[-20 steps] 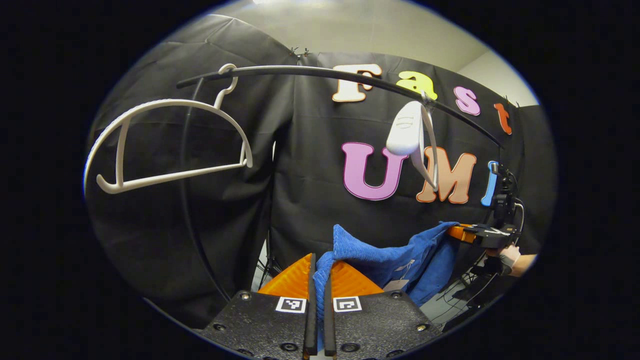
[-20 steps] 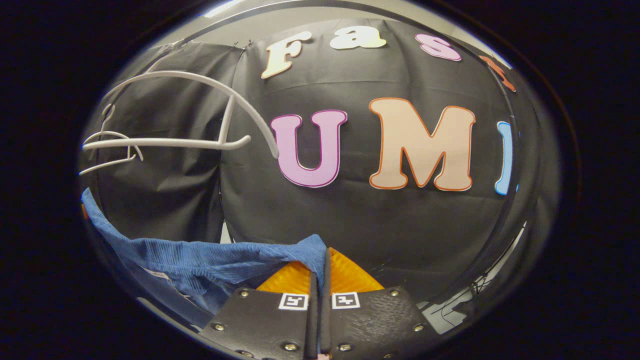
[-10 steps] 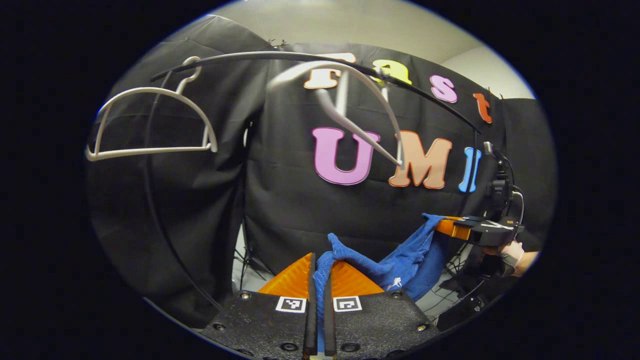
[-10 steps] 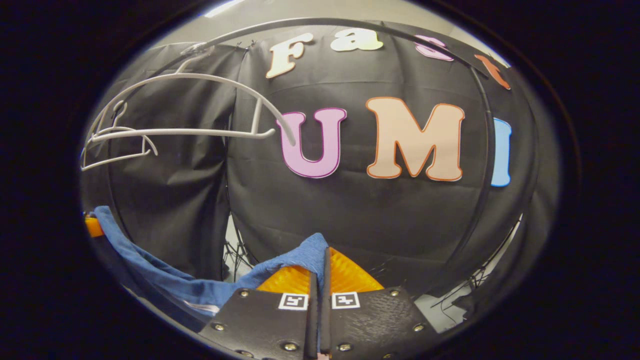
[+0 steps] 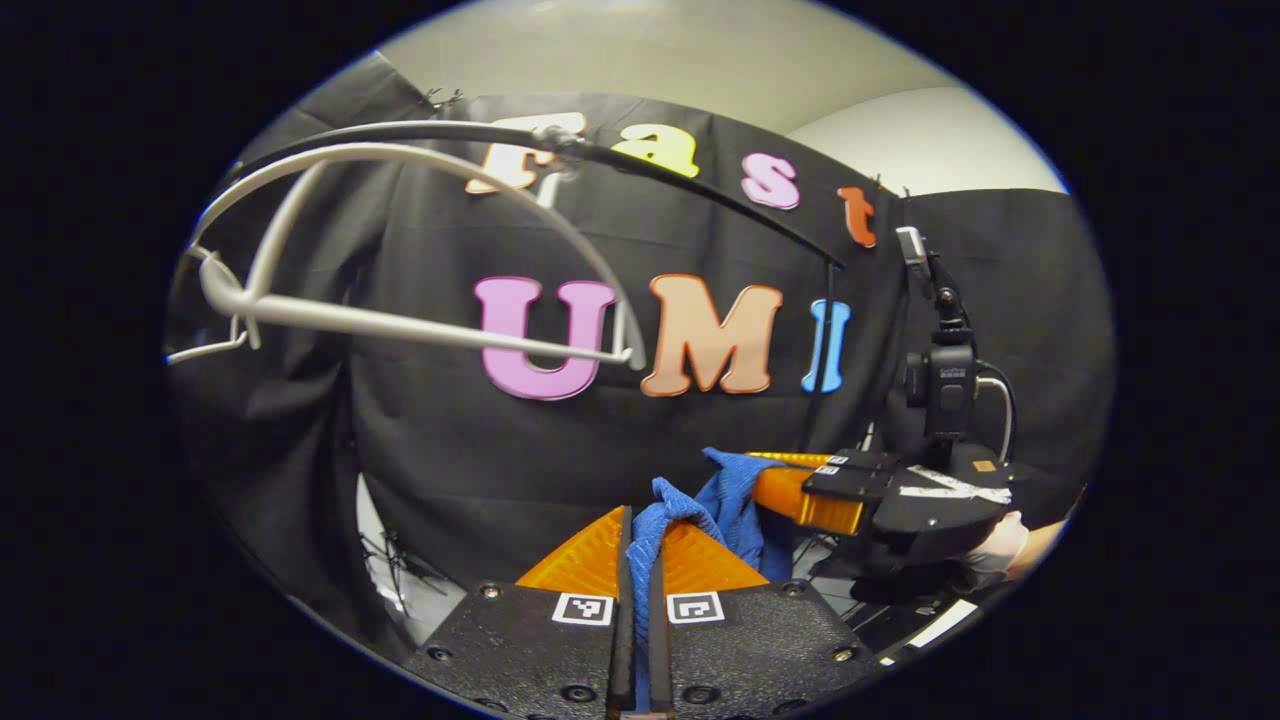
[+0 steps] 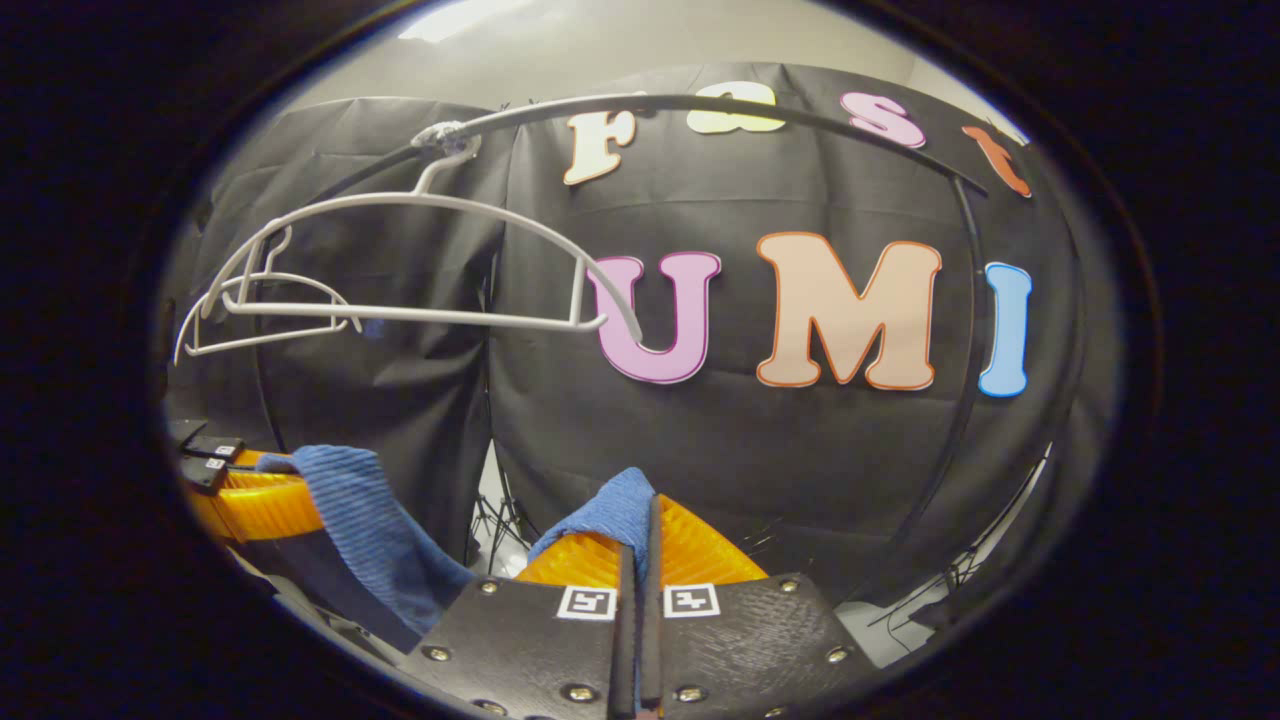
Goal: Grasp the clothes on the hanger with both hands and then place them into the laundry hamper below.
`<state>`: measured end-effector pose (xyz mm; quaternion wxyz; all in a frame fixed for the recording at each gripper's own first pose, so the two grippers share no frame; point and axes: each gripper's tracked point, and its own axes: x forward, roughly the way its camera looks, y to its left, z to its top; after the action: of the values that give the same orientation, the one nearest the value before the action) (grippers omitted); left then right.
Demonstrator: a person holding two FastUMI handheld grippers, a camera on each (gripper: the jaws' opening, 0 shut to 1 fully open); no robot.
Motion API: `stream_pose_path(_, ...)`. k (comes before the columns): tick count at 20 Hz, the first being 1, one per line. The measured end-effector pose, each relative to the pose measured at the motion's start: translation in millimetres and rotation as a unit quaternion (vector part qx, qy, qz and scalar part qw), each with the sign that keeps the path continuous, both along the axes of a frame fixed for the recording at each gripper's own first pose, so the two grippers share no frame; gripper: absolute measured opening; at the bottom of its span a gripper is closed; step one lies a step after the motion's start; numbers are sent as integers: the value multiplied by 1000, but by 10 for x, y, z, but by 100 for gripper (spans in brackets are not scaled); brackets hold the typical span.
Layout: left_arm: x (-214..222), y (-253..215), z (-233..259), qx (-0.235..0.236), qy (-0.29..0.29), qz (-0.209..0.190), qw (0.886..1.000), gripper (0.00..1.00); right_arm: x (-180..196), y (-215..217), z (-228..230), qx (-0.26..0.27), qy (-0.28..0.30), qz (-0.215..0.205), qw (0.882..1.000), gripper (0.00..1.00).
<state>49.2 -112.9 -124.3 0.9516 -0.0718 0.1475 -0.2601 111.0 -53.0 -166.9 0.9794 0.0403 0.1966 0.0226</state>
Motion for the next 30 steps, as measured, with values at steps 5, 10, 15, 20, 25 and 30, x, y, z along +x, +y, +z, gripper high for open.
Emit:
stream_pose_path(5, 159, -397, 165, -76, 2, -27, 997, 5, -5, -117, 140, 13, -10, -10, 1000, 5)
stream_pose_path(10, 285, -491, -85, -110, 41, -25, 993, 5, -8, -221, -25, 7, 7, -13, 1000, 5)
stream_pose_path(15, 346, -455, -613, -96, 95, -10, 991, 6, -75, -233, -540, 10, 56, -19, 998, 5)
stream_pose_path(20, 404, -412, -1212, -63, 145, 0, 987, 6, -229, -218, -1094, 17, 111, -27, 993, 5)
stream_pose_path(25, 330, -324, -1715, -29, 189, 4, 982, 6, -403, -110, -1576, 20, 167, -23, 986, 6)
stream_pose_path(30, 131, -233, -2200, 20, 244, 5, 970, 6, -679, 24, -2097, 14, 232, -21, 972, 8)
